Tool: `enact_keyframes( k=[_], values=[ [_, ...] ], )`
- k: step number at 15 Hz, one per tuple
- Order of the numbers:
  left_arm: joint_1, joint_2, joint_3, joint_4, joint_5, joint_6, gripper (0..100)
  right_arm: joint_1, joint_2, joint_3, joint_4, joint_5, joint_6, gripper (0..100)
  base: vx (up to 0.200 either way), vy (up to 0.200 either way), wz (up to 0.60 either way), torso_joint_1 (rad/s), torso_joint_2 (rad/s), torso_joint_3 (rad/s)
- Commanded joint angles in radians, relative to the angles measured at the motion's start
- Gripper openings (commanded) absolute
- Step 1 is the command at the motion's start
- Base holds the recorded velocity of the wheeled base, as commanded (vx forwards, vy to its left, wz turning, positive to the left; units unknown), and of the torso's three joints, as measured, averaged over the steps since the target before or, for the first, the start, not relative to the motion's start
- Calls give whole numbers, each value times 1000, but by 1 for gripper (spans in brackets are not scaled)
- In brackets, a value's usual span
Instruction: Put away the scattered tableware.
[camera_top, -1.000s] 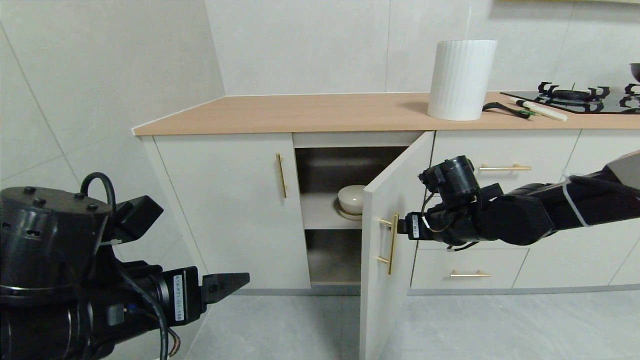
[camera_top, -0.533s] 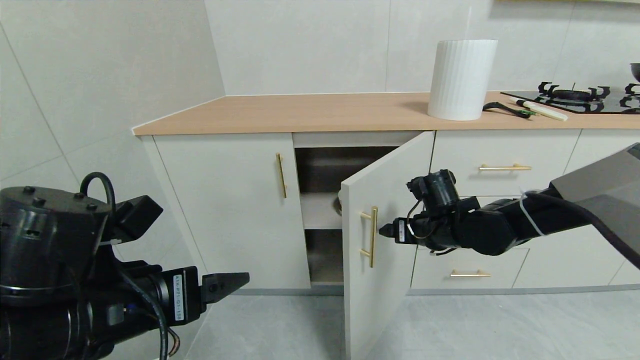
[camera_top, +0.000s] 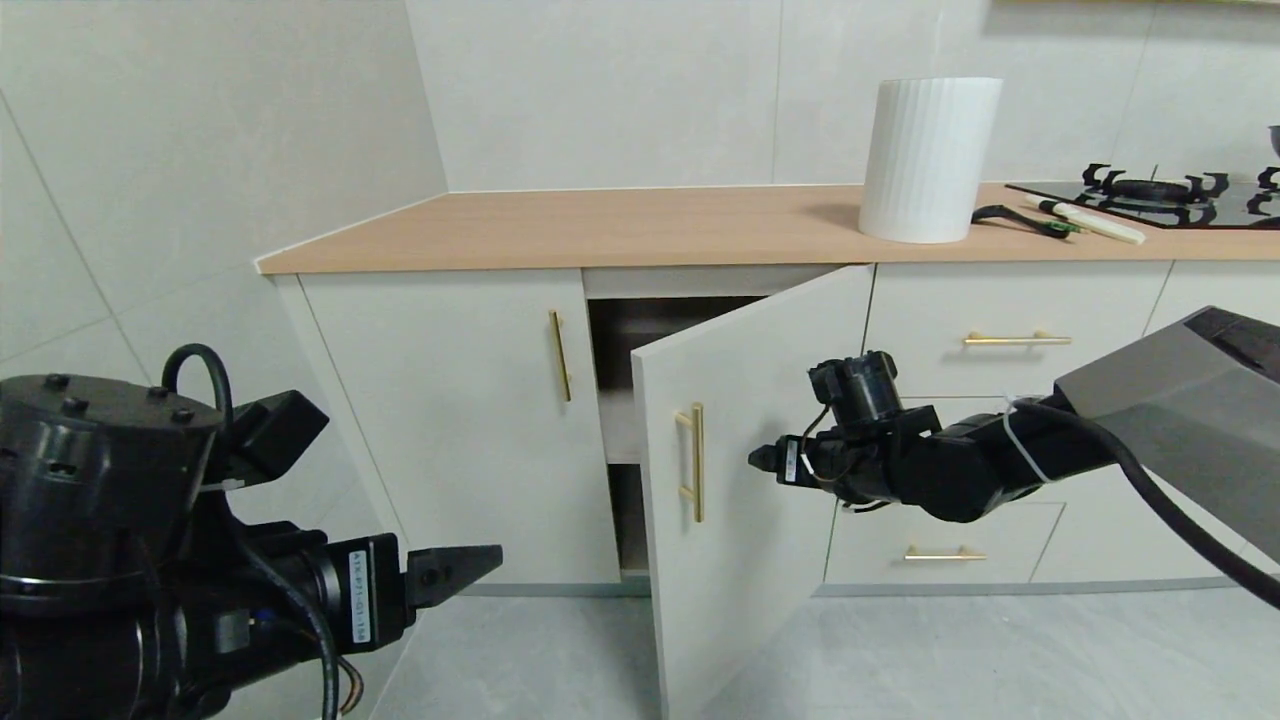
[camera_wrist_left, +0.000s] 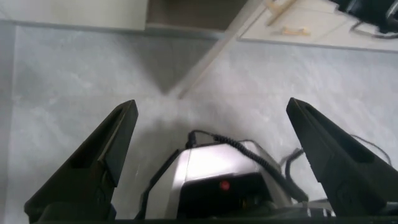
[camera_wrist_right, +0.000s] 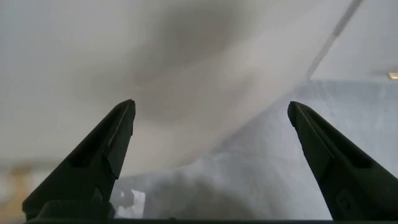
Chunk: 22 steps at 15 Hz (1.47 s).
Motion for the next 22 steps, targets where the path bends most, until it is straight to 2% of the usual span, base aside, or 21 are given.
enact_keyframes(
  k=[1,9,18,22],
  values=[
    [1,4,4,-13,1,-2,100,0,12,-4,3,0,0,100,0,0,0,0,0,0],
    [1,4,8,-16,13,1,100,0,39,-51,3,-2,64,100,0,0,0,0,0,0],
    [1,5,8,-17,12,-1,100,0,73,-119,3,-3,155,100,200,0,0,1,1,0],
    [1,4,8,-19,12,-1,100,-2,93,-179,8,-5,236,100,0,0,0,0,0,0]
  ],
)
